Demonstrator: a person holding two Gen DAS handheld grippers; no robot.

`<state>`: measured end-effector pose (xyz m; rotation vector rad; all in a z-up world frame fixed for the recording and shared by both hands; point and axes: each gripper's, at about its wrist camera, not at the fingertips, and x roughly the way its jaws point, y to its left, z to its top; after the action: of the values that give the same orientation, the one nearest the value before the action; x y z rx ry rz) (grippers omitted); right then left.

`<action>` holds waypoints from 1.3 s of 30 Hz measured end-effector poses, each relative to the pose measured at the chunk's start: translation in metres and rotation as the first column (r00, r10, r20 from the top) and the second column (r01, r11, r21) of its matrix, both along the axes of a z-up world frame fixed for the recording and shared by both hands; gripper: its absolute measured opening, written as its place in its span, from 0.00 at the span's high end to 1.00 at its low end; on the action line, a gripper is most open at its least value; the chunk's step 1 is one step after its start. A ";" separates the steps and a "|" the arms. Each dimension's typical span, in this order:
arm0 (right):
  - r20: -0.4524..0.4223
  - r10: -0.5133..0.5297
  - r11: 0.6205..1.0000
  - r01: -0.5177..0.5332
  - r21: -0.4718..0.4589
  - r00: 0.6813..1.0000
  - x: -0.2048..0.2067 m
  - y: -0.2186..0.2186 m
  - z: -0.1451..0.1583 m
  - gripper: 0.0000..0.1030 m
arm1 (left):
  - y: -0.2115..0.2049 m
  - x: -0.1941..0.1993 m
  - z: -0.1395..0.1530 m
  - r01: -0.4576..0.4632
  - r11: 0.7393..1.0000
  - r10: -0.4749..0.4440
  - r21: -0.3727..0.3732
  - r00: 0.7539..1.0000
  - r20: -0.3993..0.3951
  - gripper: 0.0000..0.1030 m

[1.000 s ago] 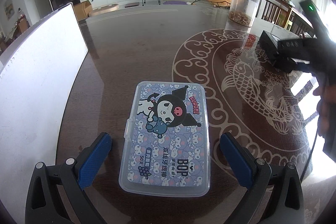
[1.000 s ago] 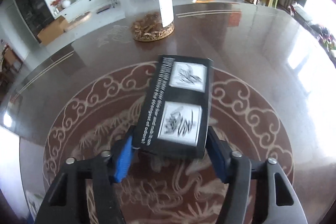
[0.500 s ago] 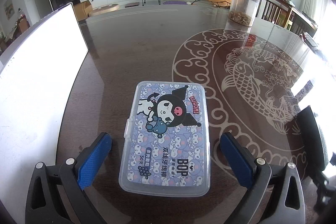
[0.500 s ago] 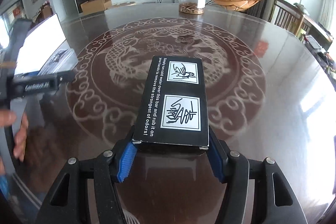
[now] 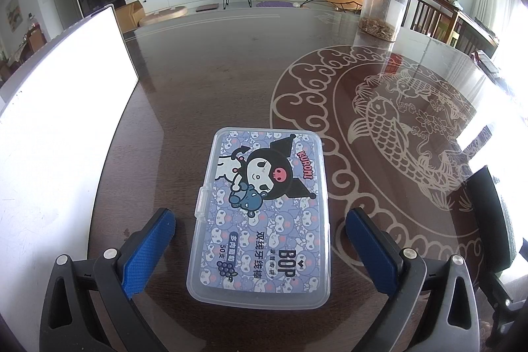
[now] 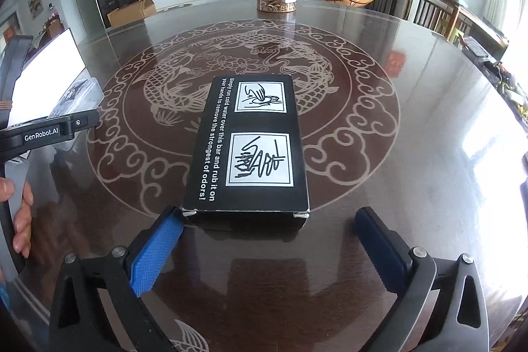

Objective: Organize objects
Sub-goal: 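Lift the soap-bar box with the right tool while the left tool holds the Kuromi box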

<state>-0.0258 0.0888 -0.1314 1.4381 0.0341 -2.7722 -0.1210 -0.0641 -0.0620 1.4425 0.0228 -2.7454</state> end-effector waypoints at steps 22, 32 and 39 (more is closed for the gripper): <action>0.001 -0.002 1.000 0.002 -0.001 1.000 0.000 0.000 0.000 0.00 | 0.001 -0.001 0.000 -0.002 1.000 0.002 -0.001 1.000 0.003 0.00; 0.255 0.072 0.997 -0.060 -0.054 0.964 -0.052 0.004 0.017 0.00 | 0.008 -0.013 0.009 0.042 0.999 -0.041 -0.009 0.997 0.071 0.39; 0.281 0.085 0.996 -0.072 -0.057 0.956 -0.060 0.007 0.036 0.44 | 0.018 0.026 0.033 0.068 0.997 -0.069 0.046 0.997 0.017 0.41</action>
<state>-0.0860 0.0959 -0.0955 1.7641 0.0218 -2.4616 -0.0947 -0.0462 -0.0287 1.5072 0.0355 -2.8029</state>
